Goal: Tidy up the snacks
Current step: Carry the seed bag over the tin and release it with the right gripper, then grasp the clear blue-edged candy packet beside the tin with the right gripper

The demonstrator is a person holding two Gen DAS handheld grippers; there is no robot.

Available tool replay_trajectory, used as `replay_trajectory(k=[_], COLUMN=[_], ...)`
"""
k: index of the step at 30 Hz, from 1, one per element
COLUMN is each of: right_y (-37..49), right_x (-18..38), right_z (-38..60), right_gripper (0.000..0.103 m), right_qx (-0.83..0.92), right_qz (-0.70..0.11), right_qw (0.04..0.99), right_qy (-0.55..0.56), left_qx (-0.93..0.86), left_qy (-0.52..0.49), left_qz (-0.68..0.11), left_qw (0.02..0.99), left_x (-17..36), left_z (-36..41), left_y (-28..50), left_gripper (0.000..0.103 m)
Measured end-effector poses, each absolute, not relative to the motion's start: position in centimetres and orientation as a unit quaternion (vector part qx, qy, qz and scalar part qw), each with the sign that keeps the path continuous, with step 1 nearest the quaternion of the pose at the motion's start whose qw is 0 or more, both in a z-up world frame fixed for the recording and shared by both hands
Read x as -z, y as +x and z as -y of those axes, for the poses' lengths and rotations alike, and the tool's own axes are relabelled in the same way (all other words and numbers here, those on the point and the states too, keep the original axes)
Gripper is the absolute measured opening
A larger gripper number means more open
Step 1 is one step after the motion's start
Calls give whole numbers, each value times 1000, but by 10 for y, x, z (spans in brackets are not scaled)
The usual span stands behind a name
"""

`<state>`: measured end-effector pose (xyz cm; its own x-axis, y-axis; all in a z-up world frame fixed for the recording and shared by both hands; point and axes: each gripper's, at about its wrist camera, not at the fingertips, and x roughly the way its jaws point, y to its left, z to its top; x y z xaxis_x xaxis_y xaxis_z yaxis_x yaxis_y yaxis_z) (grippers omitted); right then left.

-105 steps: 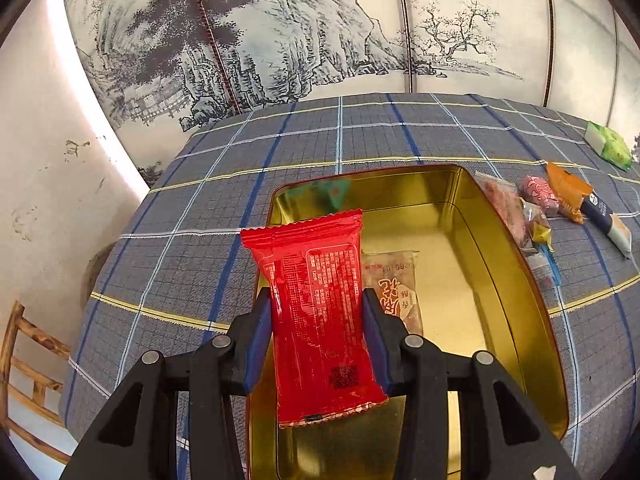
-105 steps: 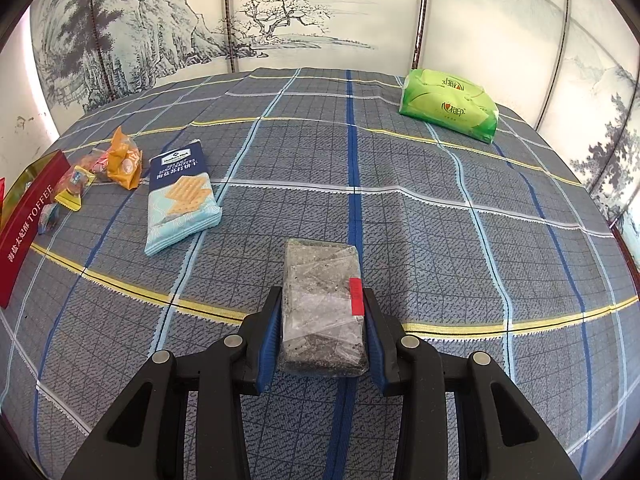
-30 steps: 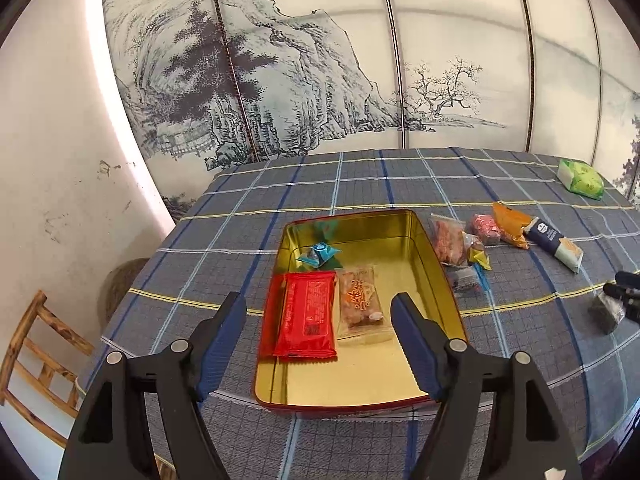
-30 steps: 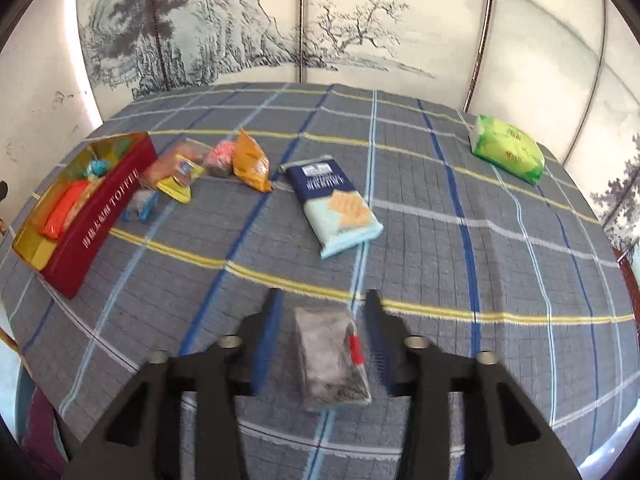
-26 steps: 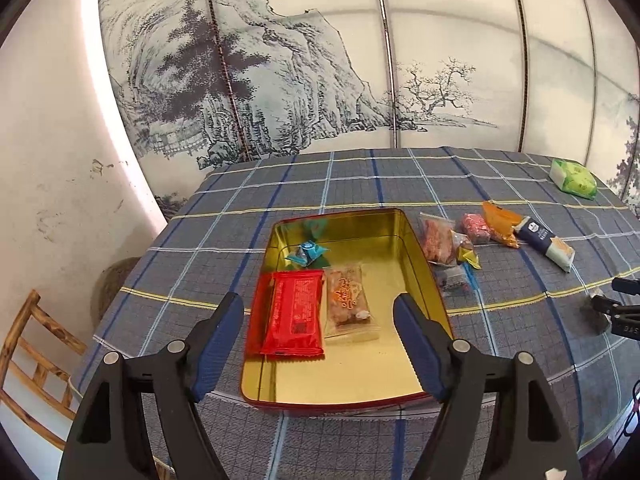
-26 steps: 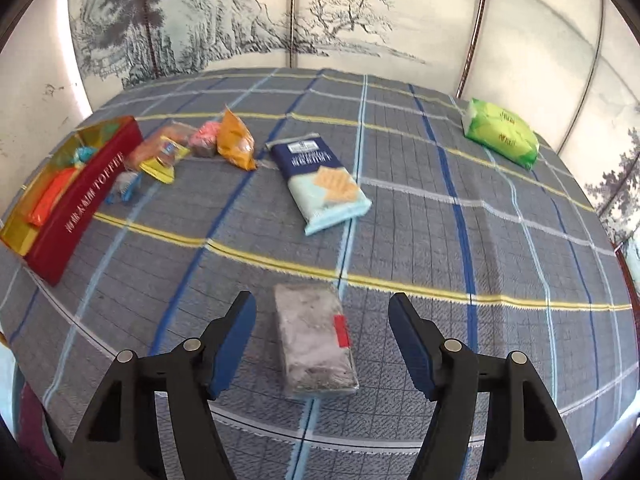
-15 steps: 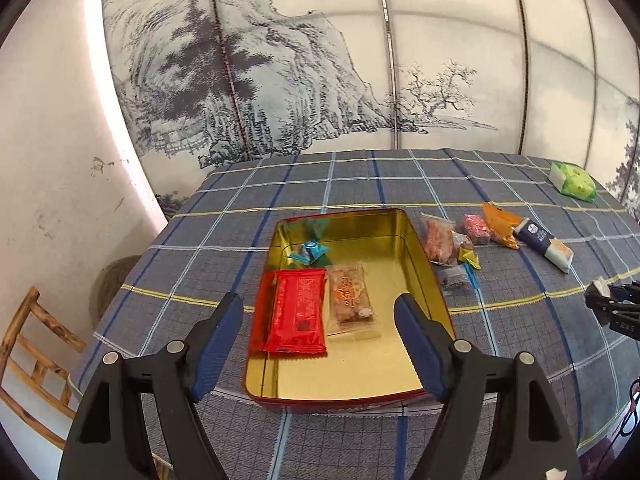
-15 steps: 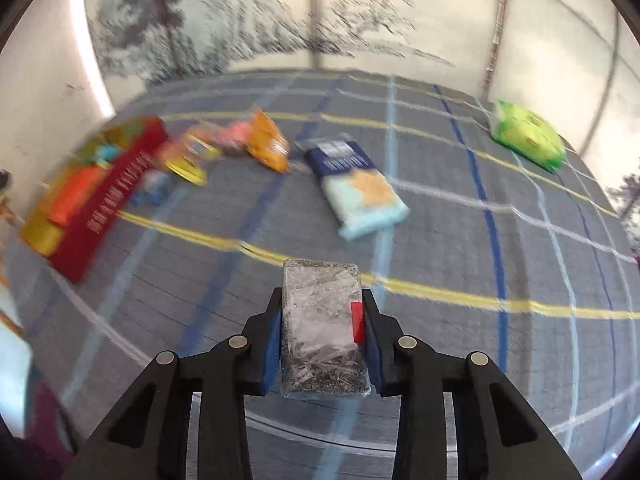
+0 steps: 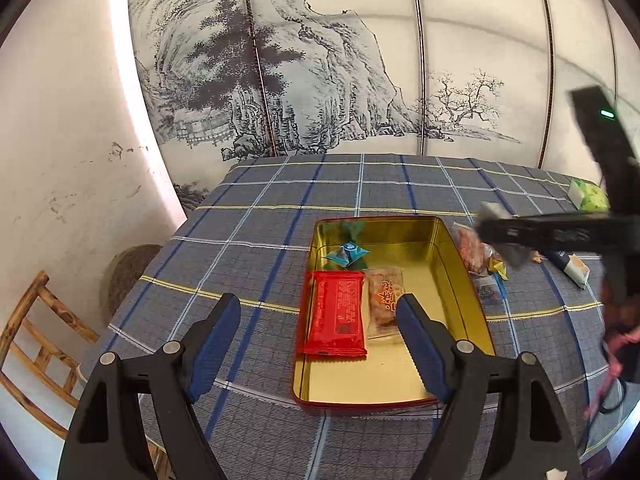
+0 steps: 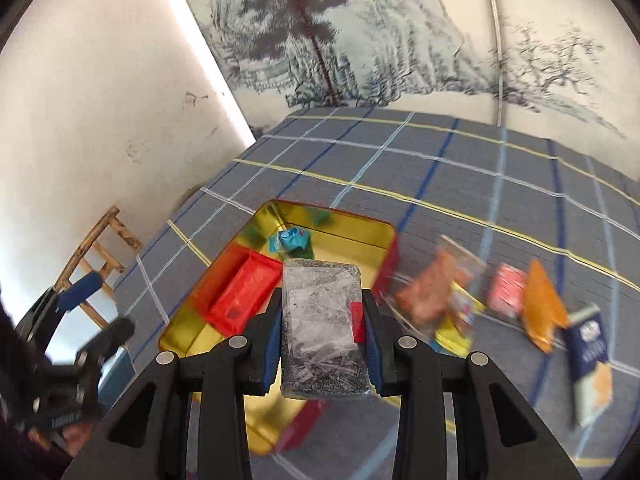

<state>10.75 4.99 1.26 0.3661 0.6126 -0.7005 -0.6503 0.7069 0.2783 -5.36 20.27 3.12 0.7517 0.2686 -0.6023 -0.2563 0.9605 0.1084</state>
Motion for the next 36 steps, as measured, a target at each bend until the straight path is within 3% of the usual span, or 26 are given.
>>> replay_trajectory(k=[17,30,36], right_y=[191,199,188], right_x=[41,44,18], right_z=[-141,-154,-130], right_gripper=[36,36,37], right_qx=[-334,-334,-354], right_qz=[-484,-486,-449], right_qw=[806,806,821], right_qy=[-63,-57,-4], left_qx=[-131,-133,-133], left_qy=[11,5,7], left_qz=[-356,-372,-377], left_qw=[925,919,917], left_x=[-10,0,1], left_z=[-225,-228,-227], left_y=[-29,-23,-23], left_gripper=[80,80,80])
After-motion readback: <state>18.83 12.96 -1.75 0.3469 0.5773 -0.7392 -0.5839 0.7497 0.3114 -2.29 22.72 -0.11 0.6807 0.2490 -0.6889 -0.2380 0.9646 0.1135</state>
